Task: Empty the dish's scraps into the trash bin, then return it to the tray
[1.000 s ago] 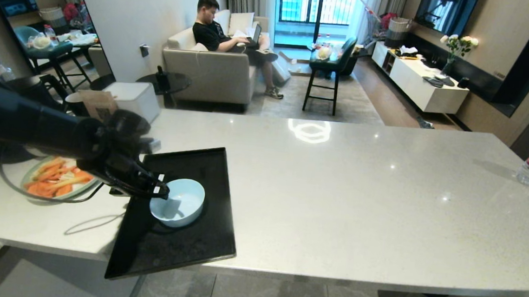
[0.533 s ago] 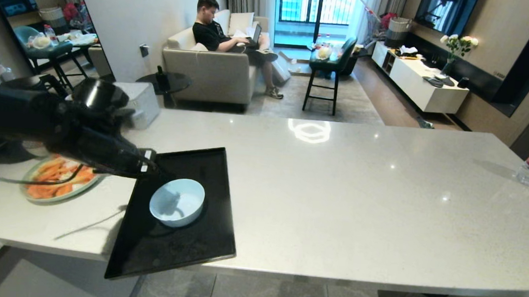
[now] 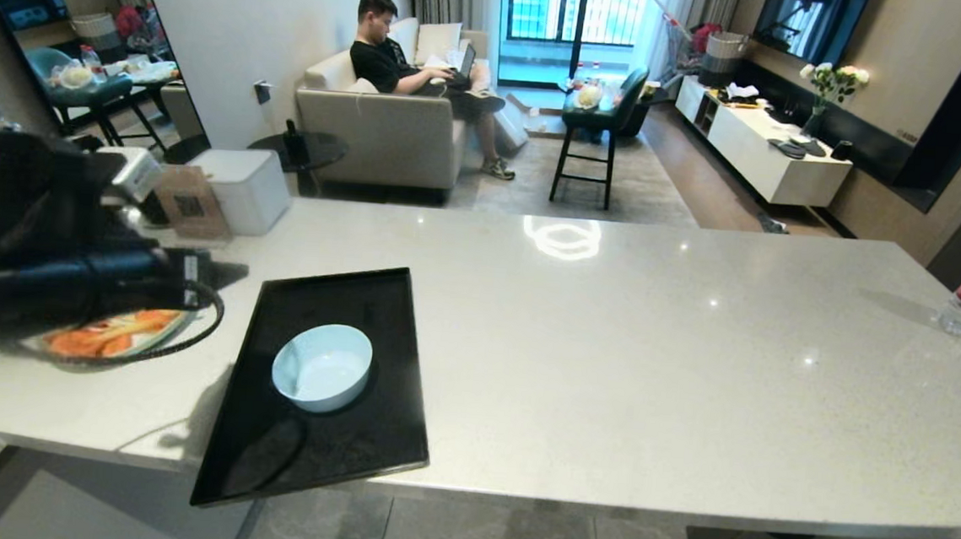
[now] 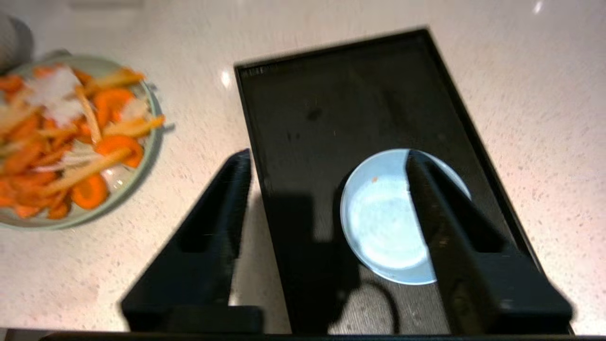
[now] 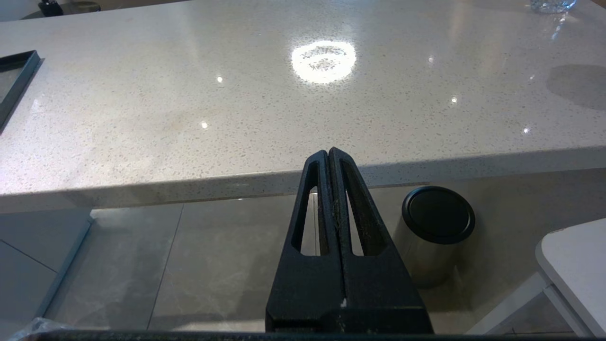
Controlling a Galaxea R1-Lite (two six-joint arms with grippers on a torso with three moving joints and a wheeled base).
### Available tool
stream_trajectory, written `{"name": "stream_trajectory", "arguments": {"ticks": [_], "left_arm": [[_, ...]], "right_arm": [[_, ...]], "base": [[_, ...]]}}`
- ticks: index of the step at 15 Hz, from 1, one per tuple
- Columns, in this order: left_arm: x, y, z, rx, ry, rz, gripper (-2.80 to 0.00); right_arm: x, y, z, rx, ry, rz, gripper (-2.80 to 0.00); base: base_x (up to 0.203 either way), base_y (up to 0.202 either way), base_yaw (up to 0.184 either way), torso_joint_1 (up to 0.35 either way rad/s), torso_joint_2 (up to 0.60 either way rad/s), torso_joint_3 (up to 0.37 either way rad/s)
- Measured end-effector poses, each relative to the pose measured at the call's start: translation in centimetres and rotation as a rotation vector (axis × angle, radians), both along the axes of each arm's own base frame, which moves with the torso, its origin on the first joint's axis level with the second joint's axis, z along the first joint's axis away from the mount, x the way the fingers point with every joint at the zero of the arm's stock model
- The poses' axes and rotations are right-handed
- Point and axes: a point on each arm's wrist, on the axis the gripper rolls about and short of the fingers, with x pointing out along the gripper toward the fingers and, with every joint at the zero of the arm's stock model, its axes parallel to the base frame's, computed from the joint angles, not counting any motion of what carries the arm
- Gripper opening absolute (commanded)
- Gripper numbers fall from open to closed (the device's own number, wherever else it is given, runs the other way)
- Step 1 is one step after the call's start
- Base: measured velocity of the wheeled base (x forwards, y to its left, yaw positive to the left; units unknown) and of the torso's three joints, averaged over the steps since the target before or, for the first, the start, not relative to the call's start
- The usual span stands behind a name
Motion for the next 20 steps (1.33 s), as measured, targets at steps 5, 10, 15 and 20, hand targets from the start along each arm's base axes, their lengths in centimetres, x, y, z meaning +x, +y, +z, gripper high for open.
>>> {"name": "stream_trajectory", "arguments": {"ticks": [5, 10, 15, 20], "left_arm": [[-7.4, 0.4, -1.3, -0.001, -0.231, 0.003, -2.8], [-16.1, 0.9, -5.3, -0.003, -0.254, 0.011, -2.8], [-24.0, 1.3, -8.4, -0.001, -0.389, 0.042, -2.8], [-27.4, 1.3, -12.6, 0.004, -0.375, 0.046, -2.8]], "right_arm": [[0.0, 0.0, 0.0, 0.0, 0.001, 0.0, -2.8], [0.0, 0.0, 0.0, 0.0, 0.001, 0.0, -2.8], [0.0, 0.0, 0.0, 0.0, 0.001, 0.0, -2.8], [0.0, 0.0, 0.0, 0.0, 0.001, 0.0, -2.8]], "base": [[0.0, 0.0, 0.0, 0.0, 0.0, 0.0], [0.0, 0.0, 0.0, 0.0, 0.0, 0.0], [0.0, 0.0, 0.0, 0.0, 0.0, 0.0], [0.0, 0.0, 0.0, 0.0, 0.0, 0.0]]}}
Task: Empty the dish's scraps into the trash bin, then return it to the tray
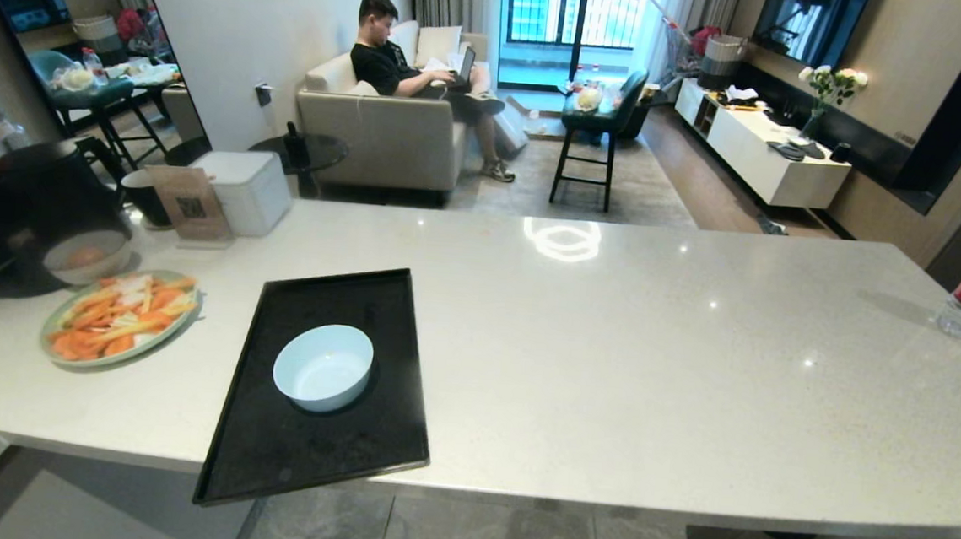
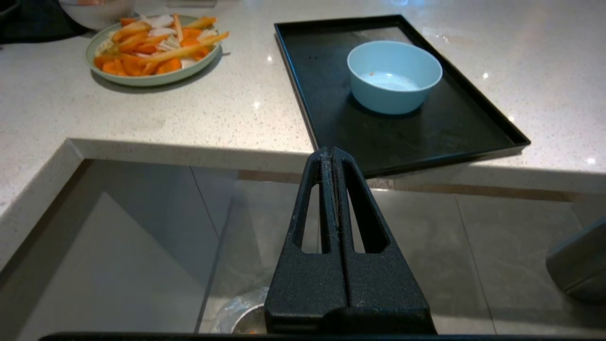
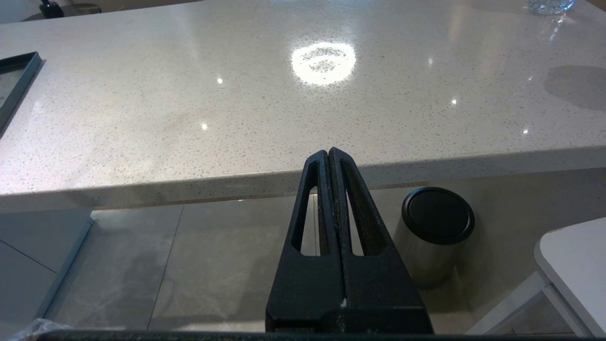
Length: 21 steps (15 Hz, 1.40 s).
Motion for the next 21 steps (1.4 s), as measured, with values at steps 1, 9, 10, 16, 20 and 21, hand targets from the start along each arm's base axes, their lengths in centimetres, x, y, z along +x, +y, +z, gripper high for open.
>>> {"name": "stream_trajectory", "arguments": {"ticks": [1, 9, 10, 16, 20, 21], "left_arm": [[-0.15, 0.0, -0.09, 0.0, -0.017, 0.0, -2.8], [-0.42, -0.01, -0.25, 0.033, -0.047, -0.004, -2.8], [-0.42, -0.01, -0.25, 0.032, -0.048, -0.003, -2.8], [-0.42, -0.01, -0.25, 0.029, -0.047, -0.003, -2.8], [-0.42, -0.01, -0.25, 0.029, -0.047, -0.003, -2.8], [-0.42, -0.01, -0.25, 0.029, -0.048, -0.002, -2.8]], "right_arm": [[0.0, 0.0, 0.0, 0.0, 0.0, 0.0, -2.8], [0.0, 0.0, 0.01, 0.0, -0.001, 0.0, -2.8], [0.0, 0.0, 0.0, 0.0, 0.0, 0.0, -2.8], [0.0, 0.0, 0.0, 0.0, 0.0, 0.0, -2.8], [0.0, 0.0, 0.0, 0.0, 0.0, 0.0, -2.8], [0.0, 0.0, 0.0, 0.0, 0.0, 0.0, -2.8]], "base": [[0.0, 0.0, 0.0, 0.0, 0.0, 0.0], [0.0, 0.0, 0.0, 0.0, 0.0, 0.0], [0.0, 0.0, 0.0, 0.0, 0.0, 0.0], [0.0, 0.0, 0.0, 0.0, 0.0, 0.0], [0.0, 0.0, 0.0, 0.0, 0.0, 0.0], [0.0, 0.0, 0.0, 0.0, 0.0, 0.0]]}}
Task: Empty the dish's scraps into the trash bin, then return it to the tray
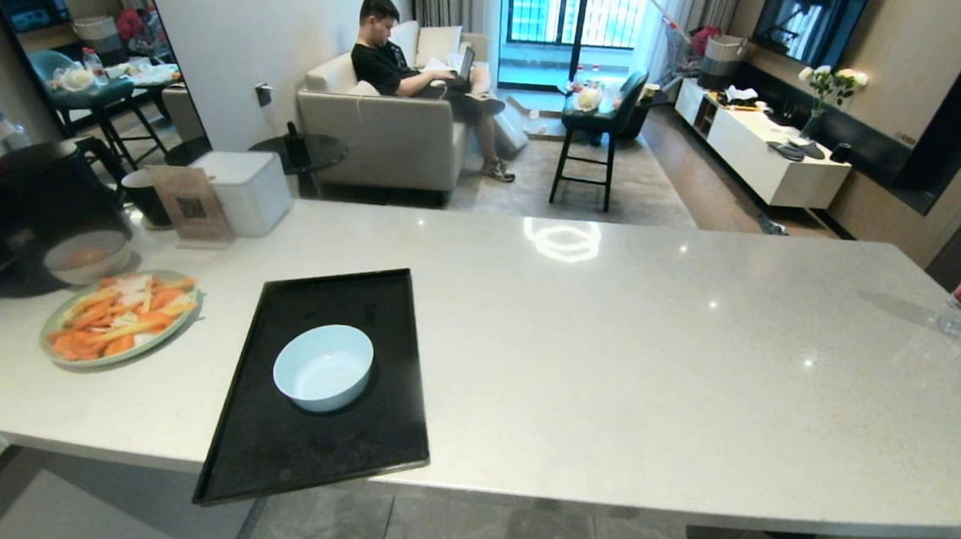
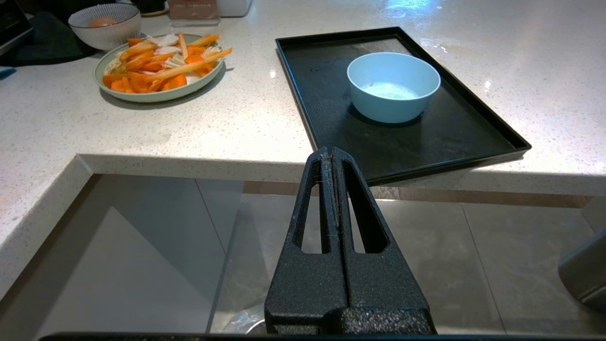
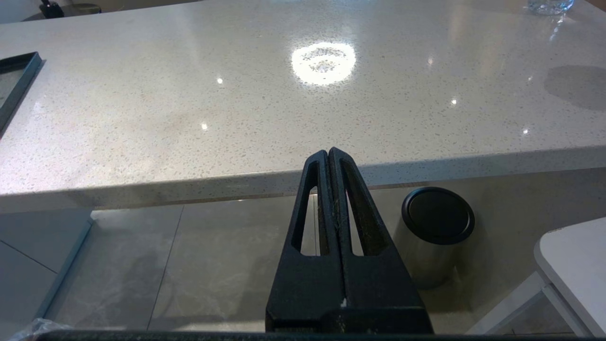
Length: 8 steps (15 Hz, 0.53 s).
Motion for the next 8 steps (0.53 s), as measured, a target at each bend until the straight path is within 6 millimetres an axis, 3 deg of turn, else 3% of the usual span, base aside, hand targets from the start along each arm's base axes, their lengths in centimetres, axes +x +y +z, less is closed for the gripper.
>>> {"name": "stream_trajectory", "arguments": {"ticks": [8], "left_arm": [[0.0, 0.0, 0.0, 0.0, 0.0, 0.0, -2.8]], "right_arm": [[0.0, -0.02, 0.0, 0.008, -0.001, -0.008, -2.8]], "base": [[0.0, 0.0, 0.0, 0.0, 0.0, 0.0]]}}
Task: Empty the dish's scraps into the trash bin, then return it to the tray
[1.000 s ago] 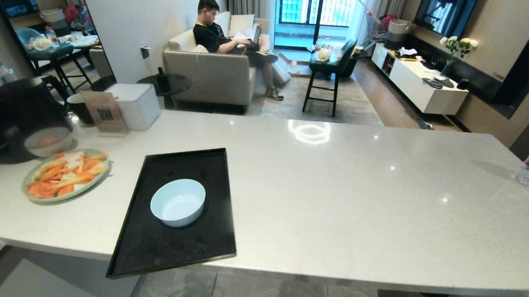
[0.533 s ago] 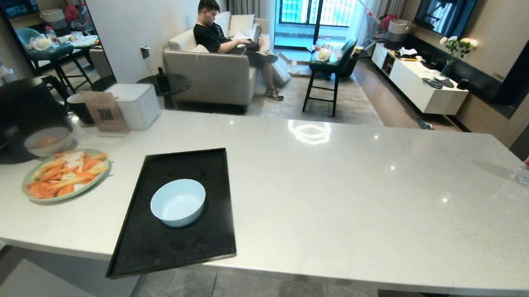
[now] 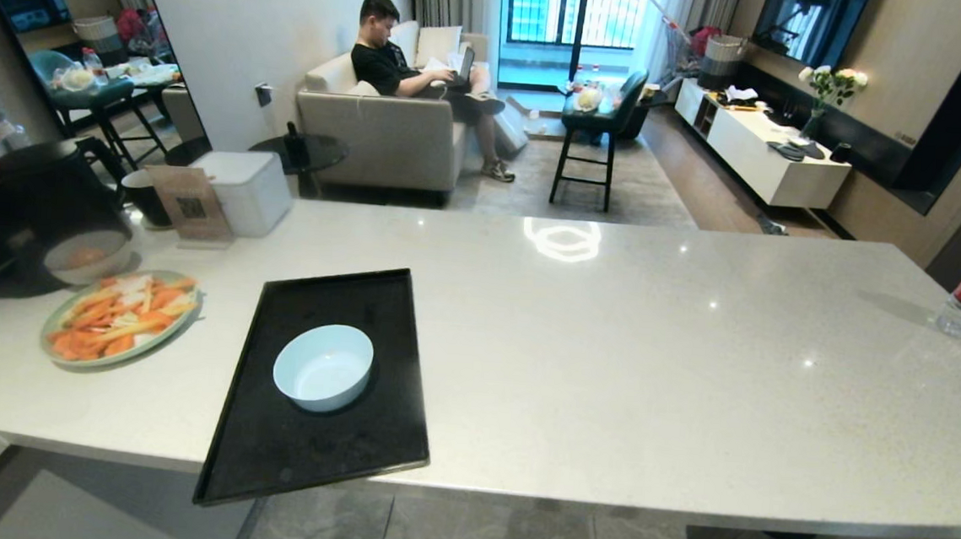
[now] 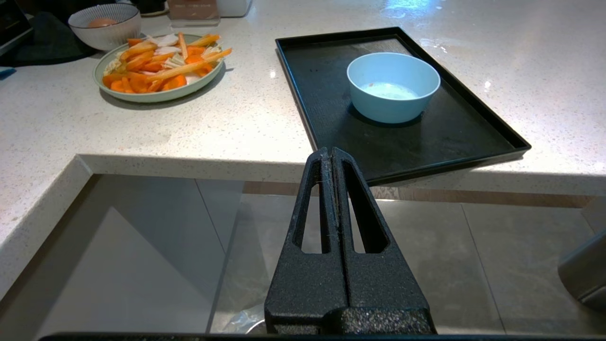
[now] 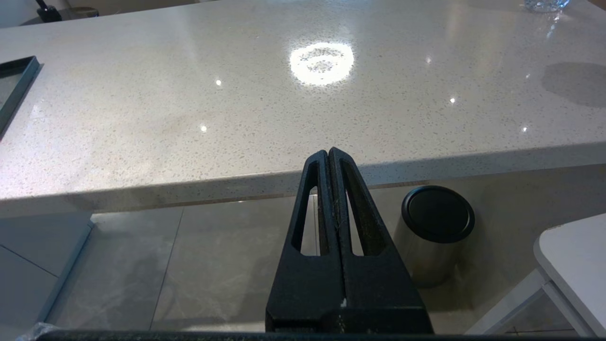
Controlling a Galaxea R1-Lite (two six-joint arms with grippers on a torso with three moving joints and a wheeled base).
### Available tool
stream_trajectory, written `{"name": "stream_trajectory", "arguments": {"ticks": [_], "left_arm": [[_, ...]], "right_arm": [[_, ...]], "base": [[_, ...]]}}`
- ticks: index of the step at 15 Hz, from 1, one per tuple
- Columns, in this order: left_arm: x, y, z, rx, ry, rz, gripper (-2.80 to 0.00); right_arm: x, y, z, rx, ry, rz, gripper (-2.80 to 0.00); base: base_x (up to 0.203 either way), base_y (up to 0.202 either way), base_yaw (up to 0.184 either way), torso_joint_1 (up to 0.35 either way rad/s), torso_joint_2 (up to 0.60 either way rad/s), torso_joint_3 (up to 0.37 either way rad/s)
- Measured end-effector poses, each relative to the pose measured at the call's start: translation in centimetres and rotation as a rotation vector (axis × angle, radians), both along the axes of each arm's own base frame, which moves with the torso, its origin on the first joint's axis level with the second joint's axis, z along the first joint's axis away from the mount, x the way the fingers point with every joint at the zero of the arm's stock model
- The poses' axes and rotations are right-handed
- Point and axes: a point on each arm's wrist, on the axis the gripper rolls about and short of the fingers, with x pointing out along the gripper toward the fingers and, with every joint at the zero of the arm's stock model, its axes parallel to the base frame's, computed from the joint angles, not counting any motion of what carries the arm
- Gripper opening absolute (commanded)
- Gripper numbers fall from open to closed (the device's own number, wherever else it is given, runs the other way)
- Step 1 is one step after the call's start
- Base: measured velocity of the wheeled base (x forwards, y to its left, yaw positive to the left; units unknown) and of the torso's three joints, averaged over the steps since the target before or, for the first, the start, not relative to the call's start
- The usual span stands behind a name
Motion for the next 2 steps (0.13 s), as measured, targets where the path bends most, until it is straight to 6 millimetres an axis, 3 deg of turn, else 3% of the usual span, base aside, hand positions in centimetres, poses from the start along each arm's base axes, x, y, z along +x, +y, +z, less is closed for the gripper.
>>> {"name": "stream_trajectory", "arguments": {"ticks": [2], "left_arm": [[0.0, 0.0, 0.0, 0.0, 0.0, 0.0, -2.8]], "right_arm": [[0.0, -0.01, 0.0, 0.005, 0.0, -0.003, -2.8]], "base": [[0.0, 0.0, 0.0, 0.0, 0.0, 0.0]]}}
